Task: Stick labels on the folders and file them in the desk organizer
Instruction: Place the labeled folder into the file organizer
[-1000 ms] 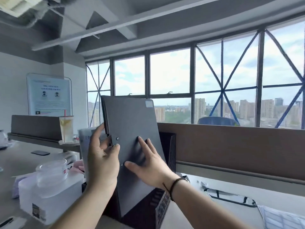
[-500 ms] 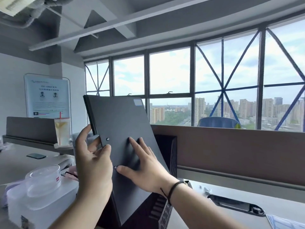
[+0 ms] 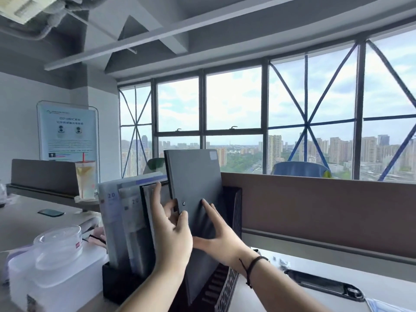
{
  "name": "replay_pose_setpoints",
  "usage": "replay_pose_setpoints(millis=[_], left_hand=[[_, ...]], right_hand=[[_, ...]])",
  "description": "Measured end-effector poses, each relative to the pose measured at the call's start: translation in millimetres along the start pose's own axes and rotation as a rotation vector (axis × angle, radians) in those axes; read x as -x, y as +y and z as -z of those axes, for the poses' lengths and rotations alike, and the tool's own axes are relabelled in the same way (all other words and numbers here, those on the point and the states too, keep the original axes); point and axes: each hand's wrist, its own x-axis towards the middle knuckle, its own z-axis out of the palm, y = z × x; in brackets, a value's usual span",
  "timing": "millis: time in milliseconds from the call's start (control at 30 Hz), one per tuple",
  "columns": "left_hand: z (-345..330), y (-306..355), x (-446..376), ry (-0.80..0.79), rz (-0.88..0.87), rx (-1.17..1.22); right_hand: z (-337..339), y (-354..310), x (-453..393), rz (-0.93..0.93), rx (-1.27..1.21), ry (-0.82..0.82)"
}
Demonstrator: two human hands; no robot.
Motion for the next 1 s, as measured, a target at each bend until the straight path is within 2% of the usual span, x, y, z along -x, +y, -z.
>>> replay_pose_setpoints(millis=[133,367,567,667,800,900,1000], left_hand=[[-16.2,-9.1,-4.0,0.002,-0.011,-0.009],[-19.6,-19.1,-8.0,0.045,0.054,-0.075],[-27.0,-20.9,-1.9,0.029,-0.006,-0.088],[-24.4,-33.6,1.1,0.004,-0.044,-0.23],[-5.4,-55.2,20.0,-0.083,0.1,-0.396],[9.5,-56.0,34.0,-0.182,0.0,-0.446],[16.0,-56.7,37.4,-0.193,-0.05,-0.542]], right_hand=[[-0.4,13.5,-2.2,-0.072,-0.119,0.022],[-7.1,22.5,-10.6,-0.033,-0.089,0.025],[-1.1,28.5,-10.7,-0.026,-0.098,0.002],[-1.2,33.0,-5.4,-0.008,0.012,-0.03],[-13.3,49.8,9.9,0.001,0.242,-0.106],[-23.8,57.8,20.6,-0.022,0.265,-0.139],[-27.7,58.0,23.3,-0.026,0.271,-0.136]])
